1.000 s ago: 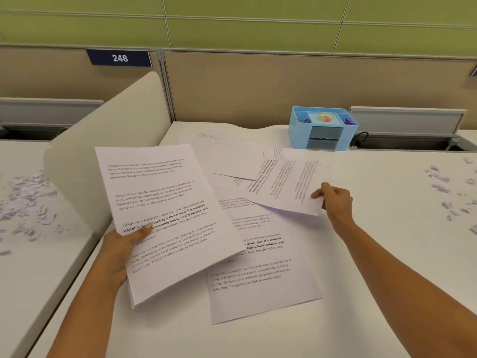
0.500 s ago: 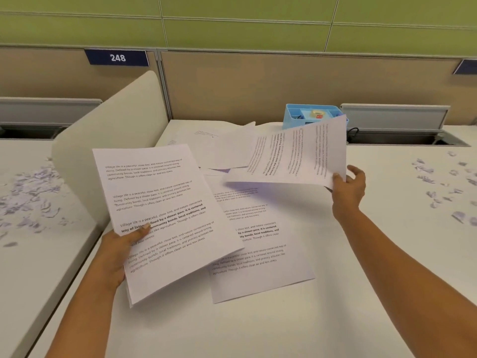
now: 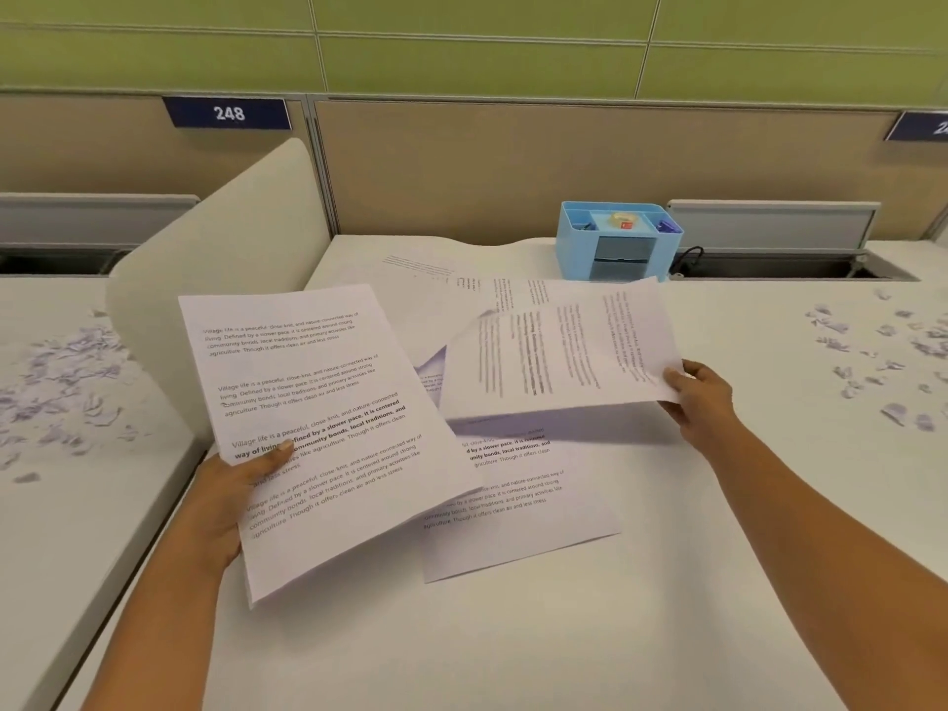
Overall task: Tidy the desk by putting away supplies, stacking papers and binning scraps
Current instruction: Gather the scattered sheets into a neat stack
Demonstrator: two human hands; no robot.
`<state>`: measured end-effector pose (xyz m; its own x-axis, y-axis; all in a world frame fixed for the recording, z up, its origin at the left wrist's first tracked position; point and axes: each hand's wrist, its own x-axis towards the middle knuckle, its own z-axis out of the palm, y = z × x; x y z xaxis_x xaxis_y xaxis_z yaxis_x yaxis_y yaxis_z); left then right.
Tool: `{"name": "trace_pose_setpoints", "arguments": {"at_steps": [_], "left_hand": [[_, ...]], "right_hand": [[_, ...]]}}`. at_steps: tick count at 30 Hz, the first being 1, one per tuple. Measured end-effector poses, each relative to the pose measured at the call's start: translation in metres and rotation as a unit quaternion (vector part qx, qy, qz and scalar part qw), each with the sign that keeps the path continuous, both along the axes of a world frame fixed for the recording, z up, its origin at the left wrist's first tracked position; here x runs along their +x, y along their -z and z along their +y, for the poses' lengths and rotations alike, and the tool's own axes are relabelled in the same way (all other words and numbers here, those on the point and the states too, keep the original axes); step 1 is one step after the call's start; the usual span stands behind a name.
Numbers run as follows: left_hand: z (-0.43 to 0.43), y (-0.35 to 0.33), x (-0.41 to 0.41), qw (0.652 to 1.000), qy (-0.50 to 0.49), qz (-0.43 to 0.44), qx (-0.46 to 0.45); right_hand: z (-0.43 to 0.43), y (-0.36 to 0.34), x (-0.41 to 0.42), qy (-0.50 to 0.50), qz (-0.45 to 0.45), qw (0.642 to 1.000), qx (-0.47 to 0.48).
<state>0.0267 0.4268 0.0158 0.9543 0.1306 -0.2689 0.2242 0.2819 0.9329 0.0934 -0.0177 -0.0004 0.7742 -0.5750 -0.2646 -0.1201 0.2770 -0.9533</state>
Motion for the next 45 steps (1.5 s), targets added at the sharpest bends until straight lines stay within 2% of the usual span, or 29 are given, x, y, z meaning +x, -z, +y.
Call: {"name": "trace_pose_setpoints", "arguments": {"at_steps": [2,5,10,12,17,19,21,27,30,32,36,41,45], "left_hand": [[0.001,-0.001,0.000,1.000,0.001,0.005,0.003],[0.002,-0.001,-0.001,1.000,-0.004,0.013,0.011],[0.001,0.001,-0.004,0.999,-0.013,0.026,0.020],[0.001,0.002,-0.007,0.999,-0.021,0.032,0.017],[-0.004,0.001,-0.014,0.999,-0.031,0.035,0.017],[-0.006,0.001,-0.016,0.998,-0.039,0.038,0.021],[-0.007,0.002,-0.018,0.997,-0.051,0.047,0.019],[-0.012,0.010,-0.020,0.994,-0.076,0.078,0.009],[-0.017,0.010,-0.020,0.993,-0.080,0.082,0.008],[-0.021,0.010,-0.021,0.993,-0.081,0.083,0.007],[-0.025,0.011,-0.023,0.993,-0.080,0.090,0.011],[-0.024,0.011,-0.024,0.993,-0.083,0.085,0.013],[-0.016,0.011,-0.023,0.994,-0.087,0.071,0.011]], "right_hand": [[-0.006,0.000,0.000,-0.081,0.047,0.995,-0.027],[-0.009,-0.001,0.002,-0.204,0.116,0.967,-0.102],[0.008,-0.012,0.013,-0.315,0.165,0.916,-0.186],[0.018,-0.015,0.021,-0.318,0.155,0.914,-0.201],[0.036,-0.012,0.043,-0.162,0.070,0.973,-0.151],[0.043,-0.007,0.042,-0.164,0.073,0.967,-0.180],[0.050,-0.002,0.033,-0.189,0.122,0.933,-0.280],[0.101,-0.002,-0.002,-0.290,0.230,0.776,-0.511],[0.124,0.000,-0.012,-0.306,0.234,0.738,-0.554],[0.132,0.000,-0.013,-0.302,0.232,0.740,-0.555],[0.136,-0.001,-0.008,-0.310,0.236,0.767,-0.510],[0.129,0.002,-0.004,-0.313,0.247,0.818,-0.415],[0.106,-0.002,-0.005,-0.316,0.235,0.824,-0.408]]}}
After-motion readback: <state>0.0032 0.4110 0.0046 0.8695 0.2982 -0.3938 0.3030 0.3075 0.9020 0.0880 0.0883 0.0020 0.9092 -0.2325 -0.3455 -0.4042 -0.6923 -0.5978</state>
